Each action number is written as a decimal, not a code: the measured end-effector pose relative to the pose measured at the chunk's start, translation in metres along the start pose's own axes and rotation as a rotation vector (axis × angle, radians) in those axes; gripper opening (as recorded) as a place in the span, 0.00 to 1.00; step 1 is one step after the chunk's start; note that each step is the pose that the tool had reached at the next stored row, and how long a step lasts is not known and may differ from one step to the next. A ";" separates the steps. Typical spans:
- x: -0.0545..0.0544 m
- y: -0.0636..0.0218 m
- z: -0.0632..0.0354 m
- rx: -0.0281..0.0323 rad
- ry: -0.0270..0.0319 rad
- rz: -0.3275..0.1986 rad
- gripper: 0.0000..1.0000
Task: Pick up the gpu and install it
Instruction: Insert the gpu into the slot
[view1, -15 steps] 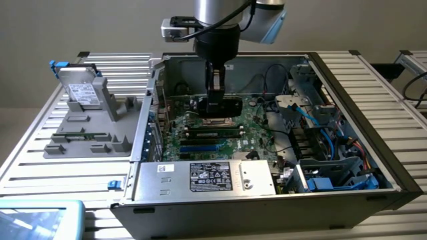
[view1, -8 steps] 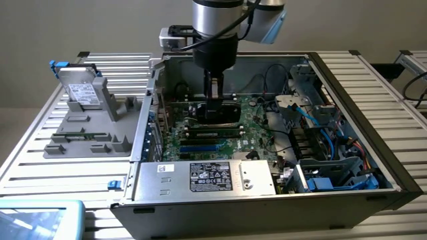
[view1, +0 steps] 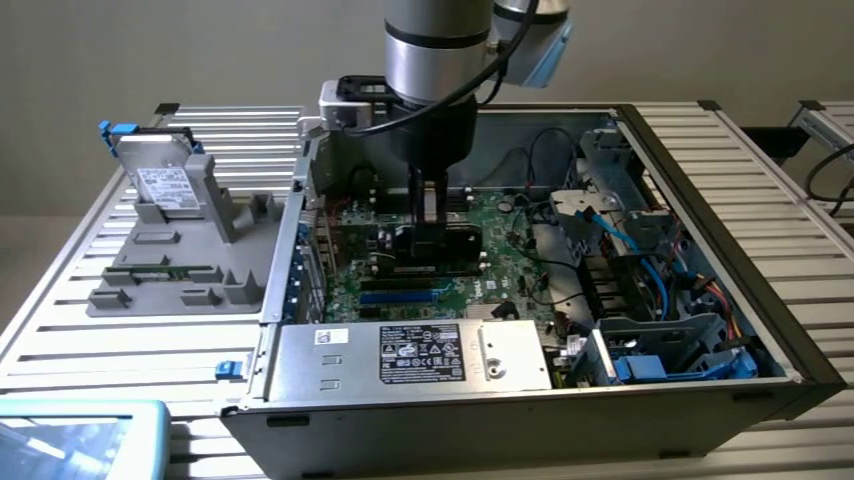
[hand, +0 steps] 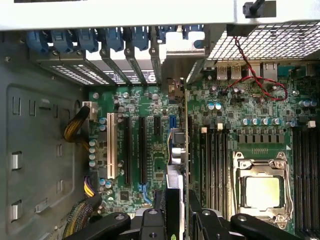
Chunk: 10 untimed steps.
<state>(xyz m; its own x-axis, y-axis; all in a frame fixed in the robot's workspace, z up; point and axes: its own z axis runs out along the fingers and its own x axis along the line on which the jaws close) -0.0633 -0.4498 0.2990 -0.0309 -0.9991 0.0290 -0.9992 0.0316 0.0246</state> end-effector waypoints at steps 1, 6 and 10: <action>0.000 0.0001 0.0018 0.0000 -0.0001 0.000 0.28; 0.001 0.0005 0.0066 -0.0001 -0.0001 0.000 0.28; 0.002 0.0006 0.0086 -0.0012 -0.0002 0.000 0.28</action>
<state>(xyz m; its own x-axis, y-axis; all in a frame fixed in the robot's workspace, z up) -0.0642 -0.4524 0.2905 -0.0307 -0.9991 0.0287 -0.9992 0.0315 0.0258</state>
